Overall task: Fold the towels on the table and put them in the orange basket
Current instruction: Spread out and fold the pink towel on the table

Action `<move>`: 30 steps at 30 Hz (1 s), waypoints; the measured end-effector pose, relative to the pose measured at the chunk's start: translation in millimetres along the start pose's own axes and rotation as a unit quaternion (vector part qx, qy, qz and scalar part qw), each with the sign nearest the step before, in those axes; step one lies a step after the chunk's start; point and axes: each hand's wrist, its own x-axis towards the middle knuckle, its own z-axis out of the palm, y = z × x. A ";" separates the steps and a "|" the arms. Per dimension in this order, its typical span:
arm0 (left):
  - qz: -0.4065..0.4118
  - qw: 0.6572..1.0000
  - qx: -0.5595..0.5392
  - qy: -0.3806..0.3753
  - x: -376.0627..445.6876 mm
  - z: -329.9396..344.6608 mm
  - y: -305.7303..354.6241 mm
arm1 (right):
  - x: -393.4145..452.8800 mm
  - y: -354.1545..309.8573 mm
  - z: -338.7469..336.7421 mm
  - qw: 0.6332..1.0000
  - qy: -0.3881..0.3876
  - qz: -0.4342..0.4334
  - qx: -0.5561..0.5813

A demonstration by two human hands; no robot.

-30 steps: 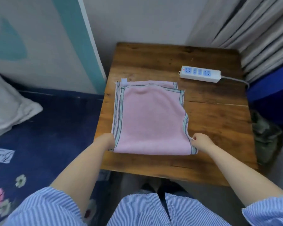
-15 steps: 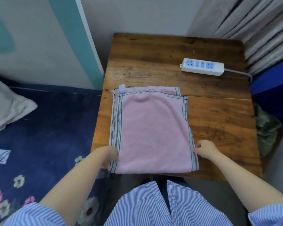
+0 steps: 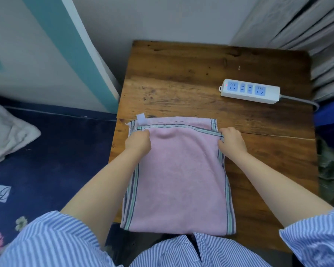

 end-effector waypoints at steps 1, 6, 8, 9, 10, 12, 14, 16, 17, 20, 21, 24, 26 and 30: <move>-0.001 1.000 -0.012 0.011 3.5 -0.9 2.9 | 0.8 -0.7 1.1 1.000 -0.001 0.001 -0.003; 0.009 0.999 -0.046 0.000 22.7 2.5 11.5 | 6.6 3.2 4.1 0.999 -0.020 0.004 -0.033; 0.011 0.998 -0.062 0.001 29.6 4.1 12.7 | 10.4 4.6 0.8 0.998 -0.052 -0.019 -0.004; 0.016 0.997 -0.073 0.004 32.9 5.0 12.2 | 12.2 4.3 -2.4 0.996 -0.078 -0.030 0.031; 0.023 0.996 -0.084 0.008 36.6 6.3 11.7 | 12.7 4.4 -6.4 0.989 -0.114 -0.031 0.093; 0.037 0.995 -0.093 0.018 41.5 9.1 8.9 | 9.5 2.3 -16.7 0.939 -0.217 -0.006 0.267; 0.051 0.996 -0.077 0.017 44.4 11.8 6.7 | 7.3 4.6 -25.6 0.880 -0.294 0.009 0.372; 0.060 0.997 -0.049 0.002 43.1 11.1 3.7 | 7.6 6.7 -32.3 0.838 -0.348 0.010 0.420; 0.064 0.997 -0.041 0.000 41.7 9.4 2.5 | 8.2 6.7 -35.4 0.822 -0.371 0.004 0.433; 0.068 0.996 -0.058 0.023 34.0 -1.2 -5.9 | 12.1 1.7 -43.4 0.815 -0.379 0.001 0.439; 0.065 0.994 -0.081 0.027 30.3 -5.5 -10.9 | 13.8 -1.0 -44.2 0.823 -0.361 0.007 0.438; 0.059 0.982 -0.180 0.016 20.3 -17.7 -28.0 | 19.3 -9.0 -44.4 0.828 -0.301 0.037 0.472; 0.048 0.976 -0.211 0.034 18.7 -24.3 -35.9 | 21.9 -12.8 -43.5 0.831 -0.275 0.039 0.482; 0.026 0.983 -0.161 0.088 32.2 -30.8 -35.8 | 25.1 -19.6 -40.4 0.882 -0.234 0.029 0.408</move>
